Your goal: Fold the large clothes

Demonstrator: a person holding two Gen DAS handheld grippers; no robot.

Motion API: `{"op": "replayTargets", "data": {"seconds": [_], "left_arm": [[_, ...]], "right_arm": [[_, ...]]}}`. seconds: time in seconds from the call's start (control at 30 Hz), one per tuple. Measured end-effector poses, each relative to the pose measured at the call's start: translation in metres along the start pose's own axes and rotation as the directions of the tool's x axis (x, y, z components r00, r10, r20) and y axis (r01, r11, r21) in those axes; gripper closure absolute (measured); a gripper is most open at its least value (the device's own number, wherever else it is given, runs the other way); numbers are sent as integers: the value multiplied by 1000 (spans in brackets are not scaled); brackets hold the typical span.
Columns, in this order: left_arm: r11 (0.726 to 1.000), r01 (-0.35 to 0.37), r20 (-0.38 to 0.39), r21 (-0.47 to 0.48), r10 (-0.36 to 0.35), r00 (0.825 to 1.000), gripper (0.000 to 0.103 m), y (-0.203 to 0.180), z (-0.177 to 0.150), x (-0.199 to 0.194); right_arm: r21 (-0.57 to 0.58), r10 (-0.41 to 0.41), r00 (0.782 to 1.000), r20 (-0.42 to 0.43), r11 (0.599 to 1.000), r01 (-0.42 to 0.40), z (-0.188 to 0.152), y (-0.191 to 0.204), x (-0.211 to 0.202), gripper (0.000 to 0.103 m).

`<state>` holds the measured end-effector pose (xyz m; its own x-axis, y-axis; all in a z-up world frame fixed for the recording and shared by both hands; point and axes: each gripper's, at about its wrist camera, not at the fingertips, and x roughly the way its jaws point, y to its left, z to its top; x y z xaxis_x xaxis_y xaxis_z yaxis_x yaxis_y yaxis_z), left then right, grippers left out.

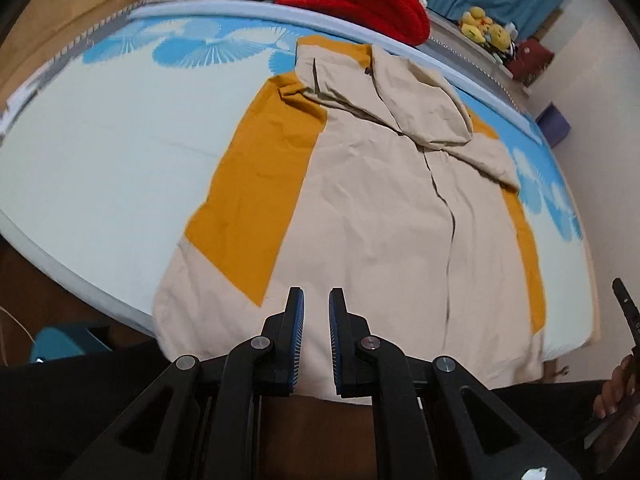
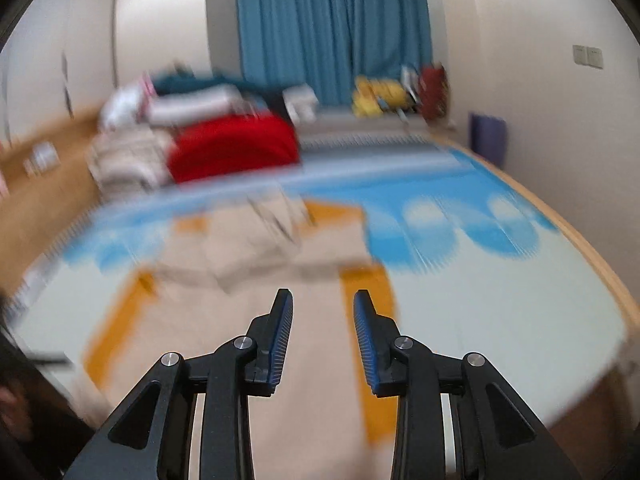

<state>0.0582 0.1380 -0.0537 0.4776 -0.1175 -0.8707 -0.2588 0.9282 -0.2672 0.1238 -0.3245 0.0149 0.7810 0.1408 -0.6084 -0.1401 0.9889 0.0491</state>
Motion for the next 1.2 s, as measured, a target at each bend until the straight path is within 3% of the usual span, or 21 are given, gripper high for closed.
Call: {"op": "replayTargets", "data": {"seconds": [0.1,0.23,0.47,0.67,0.77,0.83,0.97,1.0,1.07,1.2], "left_arm": [[999,-18,20,27,17,1000,94,-1,-1,-5],[999,-13,-19,38,14,1000,94,1,0,2],[994,-42,-12,103,43,999,94,-5,6,9],[999,-31,-40,-19,30,999,94,21,15,18],[999,-31,-53,-36,29,998,94,23,12,19],[999,-23,-42,-35,22,999,94,19,12,15],[999,-39,-13,11,40,999,94,5,17,5],[999,-40,-9,18,40,999,94,2,19,2],[999,-32,15,35,32,999,94,-3,23,-9],[990,-62,88,127,51,995,94,-6,19,-13]], "right_arm": [[-21,-17,999,-37,1000,16,-23,-3,1,70],[-84,-57,995,-83,995,49,-36,-2,10,70],[48,-82,990,-114,995,88,-24,-20,19,72],[139,-83,993,-78,986,93,-11,-37,14,80],[190,-77,993,-89,978,92,-8,-45,13,85],[203,-61,995,-75,976,75,-10,-48,9,85],[107,-83,992,-95,990,93,-31,-45,21,85],[116,-85,985,-152,988,104,-32,-47,33,85],[166,-25,992,-127,985,46,-26,-49,36,85],[160,-6,992,-128,987,27,-20,-42,45,84]]}}
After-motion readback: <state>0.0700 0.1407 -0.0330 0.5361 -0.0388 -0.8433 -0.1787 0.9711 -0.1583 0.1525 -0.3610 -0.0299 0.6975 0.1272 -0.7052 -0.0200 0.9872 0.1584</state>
